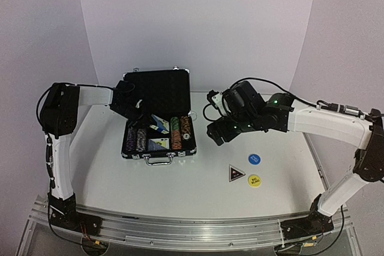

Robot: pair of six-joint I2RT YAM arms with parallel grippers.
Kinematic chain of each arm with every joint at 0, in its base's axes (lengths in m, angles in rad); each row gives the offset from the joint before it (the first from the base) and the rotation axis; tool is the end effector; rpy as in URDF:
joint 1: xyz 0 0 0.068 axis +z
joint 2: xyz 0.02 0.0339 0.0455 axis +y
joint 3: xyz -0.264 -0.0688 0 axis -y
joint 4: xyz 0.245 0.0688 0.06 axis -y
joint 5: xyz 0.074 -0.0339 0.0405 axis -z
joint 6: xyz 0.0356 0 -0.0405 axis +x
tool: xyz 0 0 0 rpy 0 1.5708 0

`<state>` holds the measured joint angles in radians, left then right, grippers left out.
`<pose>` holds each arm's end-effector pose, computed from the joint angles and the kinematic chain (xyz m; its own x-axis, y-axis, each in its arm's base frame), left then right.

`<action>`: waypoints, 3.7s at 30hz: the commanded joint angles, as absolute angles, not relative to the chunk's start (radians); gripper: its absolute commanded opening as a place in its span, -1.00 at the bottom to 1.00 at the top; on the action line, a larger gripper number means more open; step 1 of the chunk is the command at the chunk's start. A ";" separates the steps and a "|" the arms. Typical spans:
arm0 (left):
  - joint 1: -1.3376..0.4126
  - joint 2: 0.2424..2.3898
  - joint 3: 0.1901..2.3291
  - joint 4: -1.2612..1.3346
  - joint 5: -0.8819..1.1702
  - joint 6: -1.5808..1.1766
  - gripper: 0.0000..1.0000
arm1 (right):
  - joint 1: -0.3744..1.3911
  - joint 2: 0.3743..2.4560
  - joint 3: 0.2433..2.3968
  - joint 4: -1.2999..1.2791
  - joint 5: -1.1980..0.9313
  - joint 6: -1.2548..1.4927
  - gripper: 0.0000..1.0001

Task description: Pack up texas hold em set

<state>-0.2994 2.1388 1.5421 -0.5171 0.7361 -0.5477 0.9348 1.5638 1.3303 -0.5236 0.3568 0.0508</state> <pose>0.4159 -0.1534 0.1579 -0.9933 -0.0973 -0.0630 -0.0182 0.6678 -0.7441 0.2170 0.2729 0.3054 -0.4381 -0.5132 -0.7381 -0.5815 0.7879 -0.2027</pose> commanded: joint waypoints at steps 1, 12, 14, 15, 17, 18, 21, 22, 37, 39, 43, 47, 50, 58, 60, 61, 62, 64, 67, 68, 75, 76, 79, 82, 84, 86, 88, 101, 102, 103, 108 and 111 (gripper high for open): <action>-0.333 2.135 1.564 -0.511 0.553 -0.522 -0.40 | 0.937 1.514 1.314 -0.512 0.373 0.067 0.78; -0.346 2.077 1.606 -0.578 0.467 -0.492 0.01 | 0.937 1.519 1.319 -0.511 0.357 0.065 0.78; -0.347 2.068 1.620 -0.601 0.440 -0.490 0.05 | 0.937 1.519 1.318 -0.511 0.358 0.062 0.78; -0.348 2.065 1.624 -0.608 0.430 -0.489 0.08 | 0.936 1.519 1.318 -0.511 0.360 0.058 0.79; -0.352 2.059 1.641 -0.637 0.397 -0.490 0.16 | 0.937 1.517 1.327 -0.512 0.364 0.042 0.79; -0.353 2.056 1.650 -0.654 0.377 -0.491 0.20 | 0.937 1.515 1.331 -0.512 0.366 0.035 0.78; -0.356 2.043 1.665 -0.683 0.341 -0.490 0.28 | 0.936 1.509 1.343 -0.511 0.359 0.025 0.78; -0.357 2.040 1.668 -0.689 0.337 -0.489 0.29 | 0.937 1.508 1.345 -0.511 0.355 0.022 0.78; -0.389 2.097 1.689 -0.665 0.420 -0.464 0.25 | 0.937 1.520 1.336 -0.511 0.369 0.026 0.78; -0.390 2.120 1.705 -0.681 0.410 -0.463 0.23 | 0.937 1.516 1.330 -0.511 0.370 0.030 0.79; -0.390 2.150 1.726 -0.708 0.382 -0.467 0.20 | 0.936 1.505 1.322 -0.511 0.373 0.035 0.79; -0.394 2.142 1.724 -0.718 0.351 -0.473 0.19 | 0.937 1.505 1.319 -0.511 0.375 0.037 0.79; -0.399 2.120 1.708 -0.717 0.331 -0.468 0.19 | 0.936 1.514 1.321 -0.511 0.375 0.036 0.79; -0.399 2.084 1.674 -0.717 0.314 -0.469 0.19 | 0.936 1.536 1.329 -0.511 0.372 0.032 0.79; -0.398 2.085 1.666 -0.720 0.311 -0.470 0.19 | 0.936 1.535 1.328 -0.511 0.370 0.033 0.79; -0.398 2.083 1.660 -0.722 0.309 -0.470 0.18 | 0.936 1.534 1.326 -0.511 0.370 0.035 0.79; -0.398 2.081 1.653 -0.724 0.306 -0.471 0.17 | 0.936 1.533 1.324 -0.511 0.369 0.037 0.79; -0.399 2.067 1.635 -0.720 0.299 -0.473 0.17 | 0.937 1.533 1.321 -0.511 0.367 0.040 0.79; -0.397 2.049 1.612 -0.718 0.285 -0.474 0.18 | 0.936 1.534 1.318 -0.511 0.365 0.046 0.79; -0.397 2.046 1.608 -0.716 0.286 -0.474 0.18 | 0.937 1.534 1.317 -0.510 0.363 0.048 0.79; -0.399 2.063 1.588 -0.670 0.347 -0.470 0.15 | 0.937 1.537 1.311 -0.510 0.363 0.055 0.79; -0.399 2.070 1.592 -0.664 0.356 -0.471 0.12 | 0.937 1.536 1.310 -0.511 0.366 0.056 0.79; -0.399 2.100 1.607 -0.629 0.391 -0.472 0.06 | 0.937 1.532 1.304 -0.511 0.374 0.058 0.79; -0.399 2.144 1.641 -0.603 0.443 -0.477 -0.02 | 0.937 1.527 1.297 -0.511 0.386 0.060 0.79; -0.399 2.173 1.667 -0.607 0.440 -0.478 -0.03 | 0.936 1.522 1.292 -0.511 0.397 0.060 0.79; -0.399 2.199 1.687 -0.625 0.425 -0.475 -0.05 | 0.937 1.517 1.287 -0.511 0.404 0.061 0.79; -0.398 2.214 1.696 -0.643 0.407 -0.472 -0.07 | 0.937 1.509 1.280 -0.511 0.408 0.063 0.79; -0.432 2.316 1.818 -0.770 0.148 -0.495 -0.52 | 0.937 1.503 1.262 -0.511 0.440 0.068 0.79; -0.437 2.328 1.835 -0.786 0.135 -0.497 -0.54 | 0.937 1.503 1.260 -0.511 0.442 0.069 0.79; -0.442 2.341 1.852 -0.802 0.113 -0.501 -0.55 | 0.937 1.503 1.260 -0.511 0.443 0.070 0.79; -0.470 2.389 1.908 -0.869 0.005 -0.520 -0.61 | 0.936 1.499 1.252 -0.511 0.447 0.077 0.79; -0.484 2.416 1.936 -0.905 -0.060 -0.525 -0.61 | 0.937 1.499 1.248 -0.511 0.449 0.086 0.79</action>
<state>-0.4571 2.2990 1.9107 -0.9700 0.1397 -0.5238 0.9348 1.5341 1.2598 -0.5236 0.4296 0.0595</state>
